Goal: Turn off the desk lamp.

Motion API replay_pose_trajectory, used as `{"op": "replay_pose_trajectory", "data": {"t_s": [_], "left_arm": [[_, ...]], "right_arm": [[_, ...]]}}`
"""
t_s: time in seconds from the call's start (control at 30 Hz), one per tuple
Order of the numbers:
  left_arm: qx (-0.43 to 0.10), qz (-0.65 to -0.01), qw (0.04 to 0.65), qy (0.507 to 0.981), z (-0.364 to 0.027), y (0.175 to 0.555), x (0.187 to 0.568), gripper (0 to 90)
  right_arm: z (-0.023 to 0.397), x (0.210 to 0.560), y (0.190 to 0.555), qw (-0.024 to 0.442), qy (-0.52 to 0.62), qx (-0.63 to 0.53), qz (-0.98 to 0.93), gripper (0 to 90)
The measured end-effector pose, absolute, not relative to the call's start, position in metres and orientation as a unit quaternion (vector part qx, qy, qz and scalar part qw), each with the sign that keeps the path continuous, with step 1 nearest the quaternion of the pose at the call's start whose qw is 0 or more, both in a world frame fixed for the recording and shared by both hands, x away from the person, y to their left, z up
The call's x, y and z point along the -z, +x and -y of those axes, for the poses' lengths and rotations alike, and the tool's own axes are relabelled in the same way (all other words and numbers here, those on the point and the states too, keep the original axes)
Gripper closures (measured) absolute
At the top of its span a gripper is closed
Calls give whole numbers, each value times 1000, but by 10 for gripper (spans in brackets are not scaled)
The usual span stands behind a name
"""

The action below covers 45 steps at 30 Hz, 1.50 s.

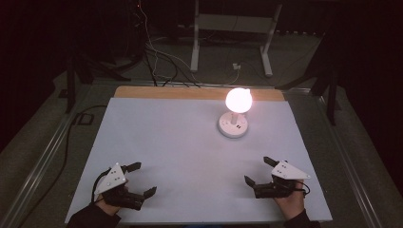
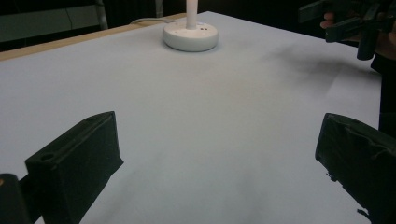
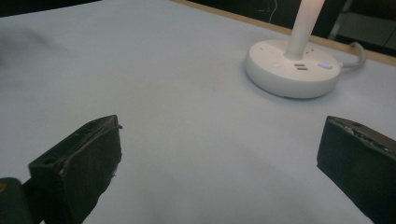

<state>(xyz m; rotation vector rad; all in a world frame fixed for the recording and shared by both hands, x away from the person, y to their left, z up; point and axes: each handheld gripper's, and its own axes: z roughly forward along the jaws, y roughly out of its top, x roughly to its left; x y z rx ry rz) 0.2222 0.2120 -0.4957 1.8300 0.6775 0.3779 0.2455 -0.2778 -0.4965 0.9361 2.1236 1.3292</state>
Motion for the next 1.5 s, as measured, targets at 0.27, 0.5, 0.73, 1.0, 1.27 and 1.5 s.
{"op": "replay_pose_trajectory", "data": {"t_s": [0.27, 0.5, 0.73, 1.0, 1.27, 1.5], "left_arm": [[-164, -286, 546, 770, -212, 223, 495, 6], [-164, -282, 555, 765, -210, 224, 494, 6], [-165, -280, 555, 766, -211, 222, 494, 6], [-166, -275, 554, 768, -210, 221, 494, 6], [-164, -273, 554, 769, -210, 221, 494, 6], [-163, -272, 555, 769, -209, 220, 494, 6]], "right_arm": [[276, 497, 247, 220, 340, -479, -779, 0], [274, 500, 249, 214, 335, -472, -787, 0], [279, 492, 246, 229, 350, -474, -775, 0], [281, 481, 244, 220, 359, -483, -768, 0], [278, 473, 244, 208, 358, -495, -764, 0], [274, 459, 247, 203, 353, -508, -759, 0]]}}
